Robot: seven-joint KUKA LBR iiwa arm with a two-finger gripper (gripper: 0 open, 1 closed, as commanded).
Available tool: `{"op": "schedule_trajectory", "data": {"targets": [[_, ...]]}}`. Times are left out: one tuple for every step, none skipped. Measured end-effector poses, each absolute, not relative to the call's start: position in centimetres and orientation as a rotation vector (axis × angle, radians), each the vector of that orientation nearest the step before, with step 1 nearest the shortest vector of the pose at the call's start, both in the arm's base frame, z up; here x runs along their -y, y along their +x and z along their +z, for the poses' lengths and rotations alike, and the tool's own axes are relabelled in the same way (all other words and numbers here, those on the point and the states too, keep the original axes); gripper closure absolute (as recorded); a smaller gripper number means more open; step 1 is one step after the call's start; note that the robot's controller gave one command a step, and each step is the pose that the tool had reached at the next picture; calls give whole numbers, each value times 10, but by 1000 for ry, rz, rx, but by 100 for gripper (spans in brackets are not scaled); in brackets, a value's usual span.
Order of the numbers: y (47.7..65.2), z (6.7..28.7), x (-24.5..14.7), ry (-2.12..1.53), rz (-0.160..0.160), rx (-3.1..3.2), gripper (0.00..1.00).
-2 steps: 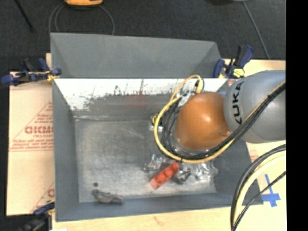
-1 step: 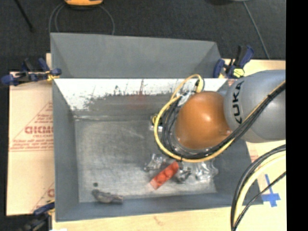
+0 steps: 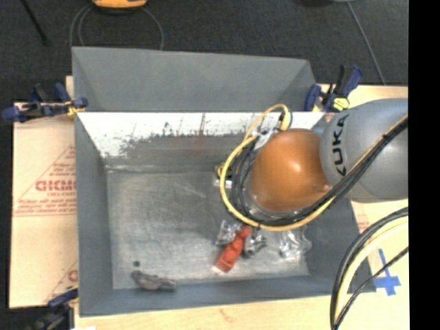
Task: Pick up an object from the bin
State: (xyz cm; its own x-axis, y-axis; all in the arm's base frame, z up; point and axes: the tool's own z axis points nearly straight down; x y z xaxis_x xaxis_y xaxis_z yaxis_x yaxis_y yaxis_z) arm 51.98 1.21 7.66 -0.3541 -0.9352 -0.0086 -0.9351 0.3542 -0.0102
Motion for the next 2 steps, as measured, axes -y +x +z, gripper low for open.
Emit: {"op": "schedule_trajectory", "data": {"targets": [[522, 121, -12, -1776, -5, -2584, 100], [523, 165, -11, -1771, -5, -2588, 100]]}}
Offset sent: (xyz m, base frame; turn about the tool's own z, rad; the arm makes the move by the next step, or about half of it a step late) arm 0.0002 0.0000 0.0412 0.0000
